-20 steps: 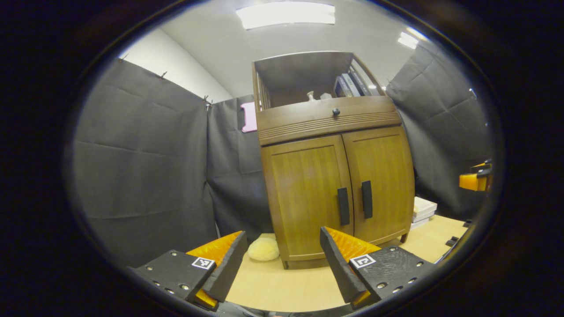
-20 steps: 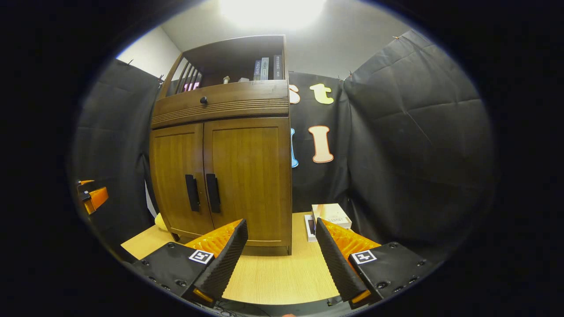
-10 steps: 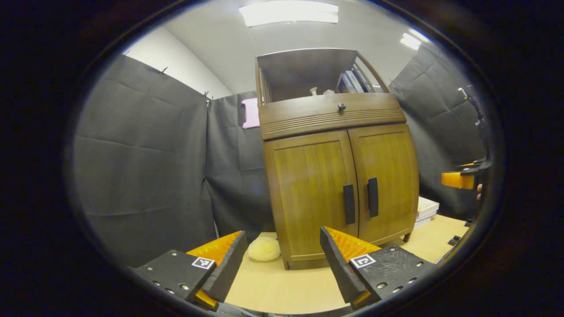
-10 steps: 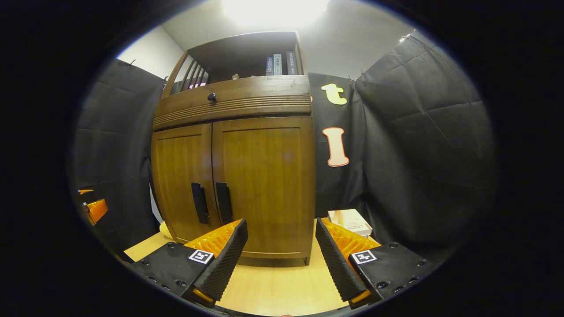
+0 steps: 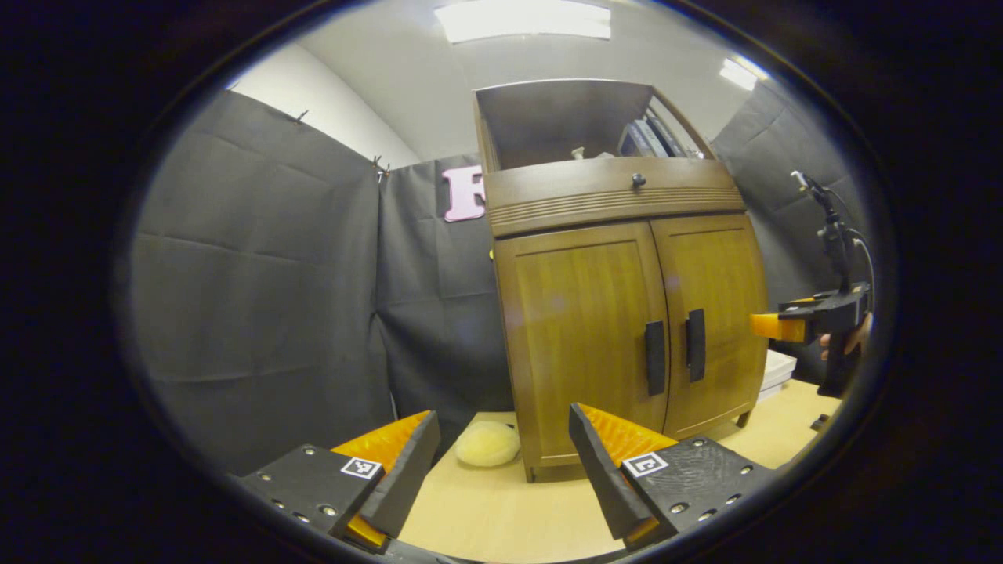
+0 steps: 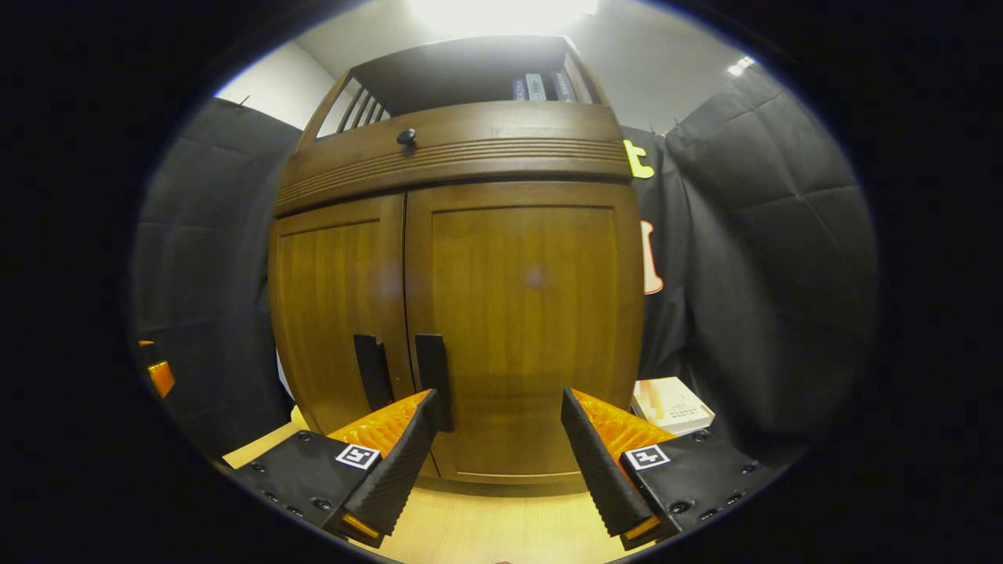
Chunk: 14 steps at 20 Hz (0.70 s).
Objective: Open the right door of the double-door shoe cabinet with the right hand, and open the left door with the left hand.
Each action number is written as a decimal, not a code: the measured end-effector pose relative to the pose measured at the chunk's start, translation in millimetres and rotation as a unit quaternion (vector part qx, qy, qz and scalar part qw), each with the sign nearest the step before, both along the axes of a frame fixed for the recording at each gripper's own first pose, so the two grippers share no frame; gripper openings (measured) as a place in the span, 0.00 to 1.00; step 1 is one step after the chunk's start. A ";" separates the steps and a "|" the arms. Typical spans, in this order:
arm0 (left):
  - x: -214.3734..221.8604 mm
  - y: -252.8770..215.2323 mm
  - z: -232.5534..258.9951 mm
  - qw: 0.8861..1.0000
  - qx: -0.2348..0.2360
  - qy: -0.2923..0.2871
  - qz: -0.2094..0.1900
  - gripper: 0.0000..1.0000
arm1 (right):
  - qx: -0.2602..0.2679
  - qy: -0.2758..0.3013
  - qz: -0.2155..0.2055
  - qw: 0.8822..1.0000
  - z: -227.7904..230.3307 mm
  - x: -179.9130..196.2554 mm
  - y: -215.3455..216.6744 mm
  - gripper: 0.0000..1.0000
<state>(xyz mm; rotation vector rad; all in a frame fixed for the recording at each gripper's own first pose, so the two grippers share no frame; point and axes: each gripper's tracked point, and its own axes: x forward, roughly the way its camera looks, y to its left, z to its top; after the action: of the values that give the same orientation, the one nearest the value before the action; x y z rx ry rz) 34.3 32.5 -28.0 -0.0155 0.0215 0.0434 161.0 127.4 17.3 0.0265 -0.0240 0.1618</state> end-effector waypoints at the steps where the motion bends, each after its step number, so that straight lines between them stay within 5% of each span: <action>1: 3.0 4.8 -2.3 1.000 0.000 0.002 0.002 0.96 | -0.001 0.003 0.001 1.000 -2.3 6.2 6.0 0.97; 9: 18.0 33.3 -27.2 1.000 0.001 0.021 0.016 0.96 | -0.005 0.023 0.011 1.000 -21.7 52.4 44.1 0.98; 14: 33.3 39.1 -36.8 0.999 0.001 0.032 0.022 0.96 | -0.011 0.026 0.017 0.999 -19.0 79.8 67.0 0.90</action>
<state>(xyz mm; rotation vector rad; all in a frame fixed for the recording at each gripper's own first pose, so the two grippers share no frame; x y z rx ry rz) 67.6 71.7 -64.8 -0.0124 0.0848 0.0878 240.8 194.4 -1.7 0.0092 0.0309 0.1946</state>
